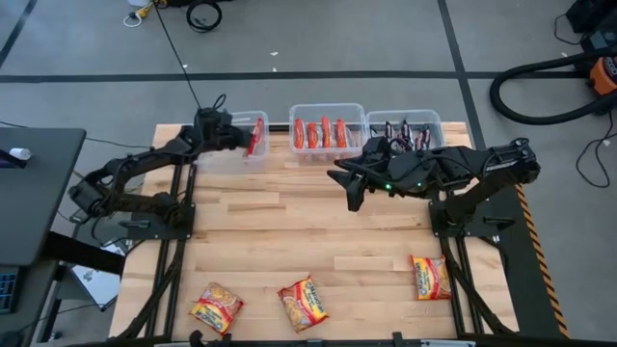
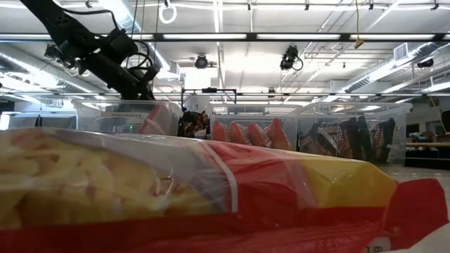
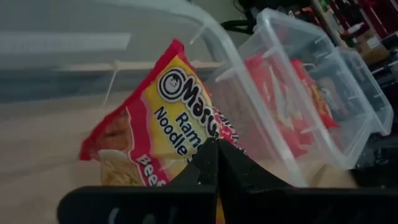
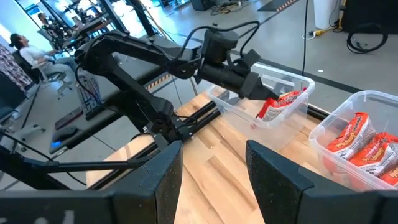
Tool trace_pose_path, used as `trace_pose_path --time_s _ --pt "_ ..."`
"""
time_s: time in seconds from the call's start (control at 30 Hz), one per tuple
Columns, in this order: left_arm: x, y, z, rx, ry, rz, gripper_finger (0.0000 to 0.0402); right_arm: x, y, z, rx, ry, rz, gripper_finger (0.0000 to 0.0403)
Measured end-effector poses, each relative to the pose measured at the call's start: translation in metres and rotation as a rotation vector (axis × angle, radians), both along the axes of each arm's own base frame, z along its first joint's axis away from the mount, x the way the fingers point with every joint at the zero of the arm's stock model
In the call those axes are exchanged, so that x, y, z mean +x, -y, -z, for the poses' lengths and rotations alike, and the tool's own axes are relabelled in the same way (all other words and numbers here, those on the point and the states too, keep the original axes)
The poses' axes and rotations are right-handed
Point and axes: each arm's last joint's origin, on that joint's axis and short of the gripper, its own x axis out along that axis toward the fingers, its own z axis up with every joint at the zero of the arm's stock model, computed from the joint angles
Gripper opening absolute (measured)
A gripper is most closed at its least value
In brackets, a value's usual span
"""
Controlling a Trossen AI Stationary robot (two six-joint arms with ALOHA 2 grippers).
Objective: Sort Maruchan noodles
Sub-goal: Put the red noodle pack into the top left transparent bin
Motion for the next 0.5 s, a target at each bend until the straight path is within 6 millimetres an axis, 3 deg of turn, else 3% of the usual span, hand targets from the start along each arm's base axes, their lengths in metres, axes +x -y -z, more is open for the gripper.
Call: trace_pose_path --time_s 0.27,0.5 --pt "-0.003 0.005 0.023 0.006 0.184 -0.040 0.0001 0.000 0.000 0.000 0.027 0.011 0.010 0.0181" --pt "-0.001 0.005 0.041 -0.145 0.222 -0.068 0.0001 0.000 0.000 0.000 0.029 0.013 0.013 0.0181"
